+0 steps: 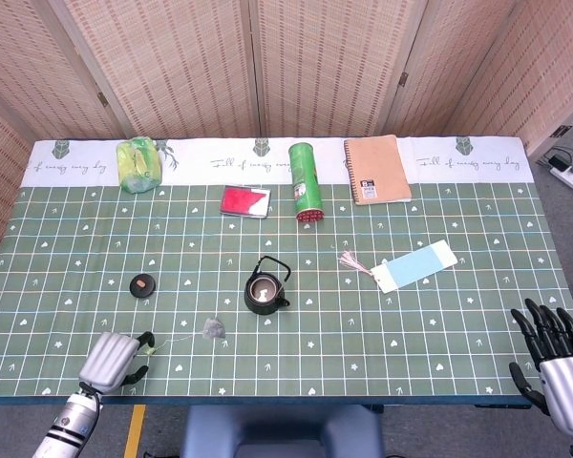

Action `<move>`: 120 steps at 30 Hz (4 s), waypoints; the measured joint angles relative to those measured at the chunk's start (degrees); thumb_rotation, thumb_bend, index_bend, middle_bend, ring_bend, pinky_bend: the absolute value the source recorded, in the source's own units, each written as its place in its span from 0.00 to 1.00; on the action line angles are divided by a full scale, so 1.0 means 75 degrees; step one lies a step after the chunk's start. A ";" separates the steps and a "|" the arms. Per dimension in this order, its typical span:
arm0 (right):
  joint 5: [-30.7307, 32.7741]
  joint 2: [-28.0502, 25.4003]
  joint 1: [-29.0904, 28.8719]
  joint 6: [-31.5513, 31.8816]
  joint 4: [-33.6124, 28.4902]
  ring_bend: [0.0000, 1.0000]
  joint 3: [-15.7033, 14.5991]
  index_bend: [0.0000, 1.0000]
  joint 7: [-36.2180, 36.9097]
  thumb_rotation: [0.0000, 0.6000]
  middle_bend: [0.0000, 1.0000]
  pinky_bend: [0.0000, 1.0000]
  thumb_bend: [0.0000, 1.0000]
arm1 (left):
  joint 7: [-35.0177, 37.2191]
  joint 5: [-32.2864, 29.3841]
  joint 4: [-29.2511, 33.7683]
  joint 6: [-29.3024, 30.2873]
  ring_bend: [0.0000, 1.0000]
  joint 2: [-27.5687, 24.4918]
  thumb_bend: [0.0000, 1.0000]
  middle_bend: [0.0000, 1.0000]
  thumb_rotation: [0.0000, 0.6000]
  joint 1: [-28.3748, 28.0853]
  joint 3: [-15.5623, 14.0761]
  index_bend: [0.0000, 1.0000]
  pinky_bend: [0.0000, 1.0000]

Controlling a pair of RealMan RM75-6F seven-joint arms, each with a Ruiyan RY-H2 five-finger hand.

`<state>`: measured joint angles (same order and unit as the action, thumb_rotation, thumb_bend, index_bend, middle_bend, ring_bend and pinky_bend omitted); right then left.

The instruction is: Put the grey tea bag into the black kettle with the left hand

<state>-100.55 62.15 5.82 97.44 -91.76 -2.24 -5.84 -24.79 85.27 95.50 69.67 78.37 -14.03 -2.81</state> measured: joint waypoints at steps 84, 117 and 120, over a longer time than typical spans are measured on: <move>0.0086 0.0041 -0.0139 -0.0306 -0.0115 0.00 -0.0008 0.00 -0.0265 1.00 0.00 0.00 0.41 | 0.0981 -0.0214 -0.3146 0.0381 1.00 0.1850 0.41 1.00 1.00 -0.0131 0.0233 0.62 1.00; -0.0046 -0.0156 -0.0234 -0.0321 -0.0037 0.00 -0.0077 0.00 0.0301 1.00 0.00 0.00 0.41 | -0.2535 -0.0438 -0.0395 0.0142 1.00 0.0580 0.44 1.00 1.00 -0.1378 0.1515 0.63 1.00; 0.0001 -0.0192 -0.0274 -0.0395 -0.0034 0.00 -0.0075 0.00 0.0396 1.00 0.00 0.00 0.41 | -0.2978 -0.0712 -0.0055 -0.0061 1.00 0.0461 0.44 1.00 1.00 -0.1710 0.1793 0.63 1.00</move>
<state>-100.54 60.71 3.76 94.48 -92.02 -2.80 -2.87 -47.12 79.92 95.08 69.22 81.83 -26.86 10.63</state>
